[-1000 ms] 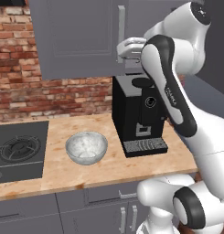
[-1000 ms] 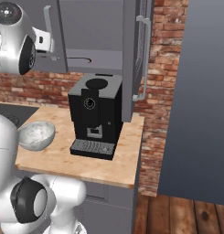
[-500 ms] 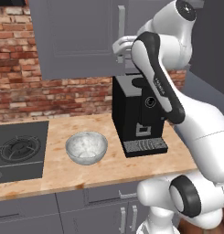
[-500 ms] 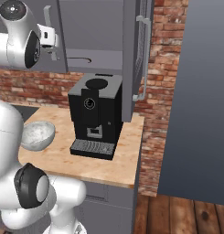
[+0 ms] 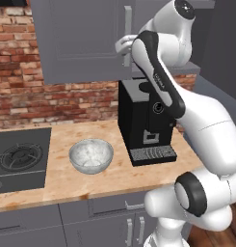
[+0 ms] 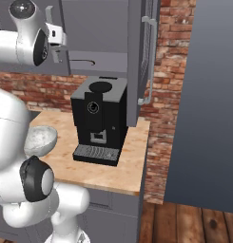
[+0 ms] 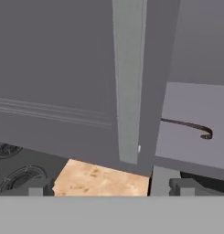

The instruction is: Open the cabinet and move the ladle to the pot. Then close the cabinet.

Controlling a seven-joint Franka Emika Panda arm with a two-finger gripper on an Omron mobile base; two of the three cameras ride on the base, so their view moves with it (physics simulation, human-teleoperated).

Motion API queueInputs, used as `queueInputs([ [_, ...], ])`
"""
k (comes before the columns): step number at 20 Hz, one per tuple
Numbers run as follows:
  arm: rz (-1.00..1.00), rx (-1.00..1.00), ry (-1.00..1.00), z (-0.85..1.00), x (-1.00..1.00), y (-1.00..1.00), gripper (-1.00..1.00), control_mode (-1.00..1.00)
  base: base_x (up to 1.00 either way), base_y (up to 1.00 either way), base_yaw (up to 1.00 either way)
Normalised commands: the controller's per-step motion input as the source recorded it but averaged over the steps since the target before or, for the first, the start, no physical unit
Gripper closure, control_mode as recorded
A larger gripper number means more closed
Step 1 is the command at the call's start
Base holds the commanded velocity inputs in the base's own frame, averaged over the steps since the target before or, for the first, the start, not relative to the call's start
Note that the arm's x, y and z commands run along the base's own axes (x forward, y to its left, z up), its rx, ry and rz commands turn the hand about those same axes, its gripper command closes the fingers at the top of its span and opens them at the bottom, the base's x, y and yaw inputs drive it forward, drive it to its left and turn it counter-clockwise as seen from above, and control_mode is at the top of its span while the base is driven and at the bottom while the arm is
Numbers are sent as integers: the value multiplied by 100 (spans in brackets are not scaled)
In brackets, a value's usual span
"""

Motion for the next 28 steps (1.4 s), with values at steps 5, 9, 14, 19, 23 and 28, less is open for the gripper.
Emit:
queueInputs([
  [5,-5,0,-5,0,33,0,-100,-100,0,0,0],
  [9,-5,0,-5,0,33,0,-100,-100,0,0,0],
  [14,-5,0,-6,-1,30,0,-100,-100,0,0,0],
  [19,-6,0,-1,-1,35,0,-100,-100,0,0,0],
  [23,-7,0,0,0,39,4,-100,-100,0,0,0],
  [28,-7,0,0,-2,38,11,100,-100,0,0,0],
])
